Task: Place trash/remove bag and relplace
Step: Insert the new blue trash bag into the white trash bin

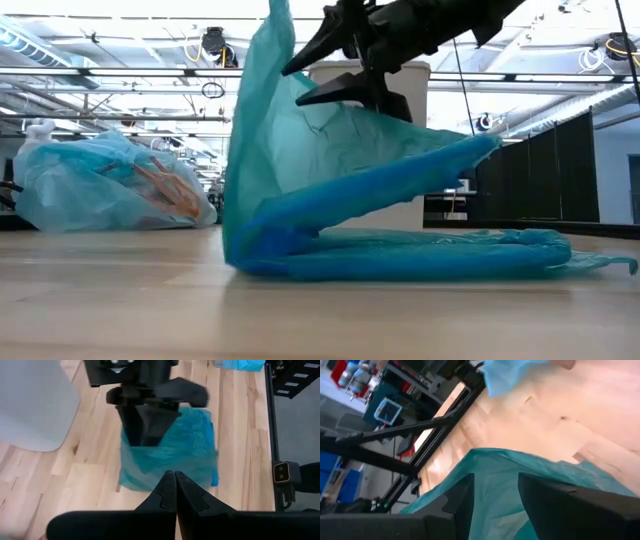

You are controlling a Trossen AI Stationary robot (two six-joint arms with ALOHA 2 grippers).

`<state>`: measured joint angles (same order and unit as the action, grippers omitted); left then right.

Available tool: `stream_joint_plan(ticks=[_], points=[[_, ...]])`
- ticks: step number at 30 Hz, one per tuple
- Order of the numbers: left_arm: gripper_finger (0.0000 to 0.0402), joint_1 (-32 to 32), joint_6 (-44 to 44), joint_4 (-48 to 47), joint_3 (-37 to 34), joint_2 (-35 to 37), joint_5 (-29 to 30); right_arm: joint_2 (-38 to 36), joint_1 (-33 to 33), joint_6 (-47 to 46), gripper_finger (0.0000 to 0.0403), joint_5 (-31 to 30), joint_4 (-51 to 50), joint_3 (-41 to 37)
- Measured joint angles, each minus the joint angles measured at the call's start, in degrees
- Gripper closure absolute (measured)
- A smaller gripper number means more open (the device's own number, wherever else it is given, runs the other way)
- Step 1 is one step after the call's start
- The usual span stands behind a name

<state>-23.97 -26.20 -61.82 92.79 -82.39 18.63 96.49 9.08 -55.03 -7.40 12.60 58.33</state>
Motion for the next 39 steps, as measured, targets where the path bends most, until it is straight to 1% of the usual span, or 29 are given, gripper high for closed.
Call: stream_joint_plan(ticks=[4, 9, 11, 14, 16, 17, 19, 25, 31, 35, 37, 39], points=[[0.0402, 0.0, 0.2, -0.23, 0.0, 0.0, 0.04, -0.04, 1.31, 1.51, 0.0257, -1.52, 2.55, 0.0], [0.0402, 0.0, 1.01, -0.22, 0.0, 0.0, 0.04, -0.04, 1.7, 2.29, 0.0257, -1.58, 7.94, 0.0], [0.0402, 0.0, 1.05, -0.22, 0.0, 0.0, 0.04, -0.04, 1.78, 3.2, 0.0257, -0.62, 11.9, 0.0], [0.0402, 0.0, 1.05, -0.22, 0.0, 0.0, 0.04, -0.13, 1.82, 3.7, 0.0257, 2.6, 17.7, 0.0], [0.0402, 0.0, 1.05, -0.22, 0.0, 0.0, -0.02, -0.67, 2.04, 3.71, 0.0257, 4.06, 18.18, 0.0], [0.0402, -0.06, 1.03, -0.24, 0.0, 0.0, -0.04, -1.12, 2.25, 3.7, 0.0257, 4.42, 17.22, 0.0], [0.0402, -0.11, 1.01, -0.27, 0.0, 0.0, -0.07, -2.48, 2.86, 3.69, 0.0257, 3.43, 11.92, 0.0], [0.0402, -0.17, 0.99, -0.46, 0.0, 0.0, -0.15, -7.49, 5.61, 1.76, 0.0257, -4.41, -8.19, 0.0], [0.0402, -0.17, 1.03, -0.5, 0.0, 0.0, -0.5, -10.96, 9.91, -0.21, 0.0257, -7.77, -17.84, 0.0], [0.0402, -0.17, 1.05, -0.73, 0.0, 0.0, -0.5, -11.43, 13.46, -4.49, 0.0257, -11.46, -23.28, 0.0], [0.0401, -0.17, 1.05, -0.74, 0.0, 0.0, -0.5, -11.47, 15.73, -8.33, 0.0257, -15.46, -26.78, 0.0], [0.0402, -0.17, 1.05, -0.76, 0.0, 0.0, -0.5, -11.49, 18.2, -13.17, 0.0257, -19.69, -32.83, 0.0]])
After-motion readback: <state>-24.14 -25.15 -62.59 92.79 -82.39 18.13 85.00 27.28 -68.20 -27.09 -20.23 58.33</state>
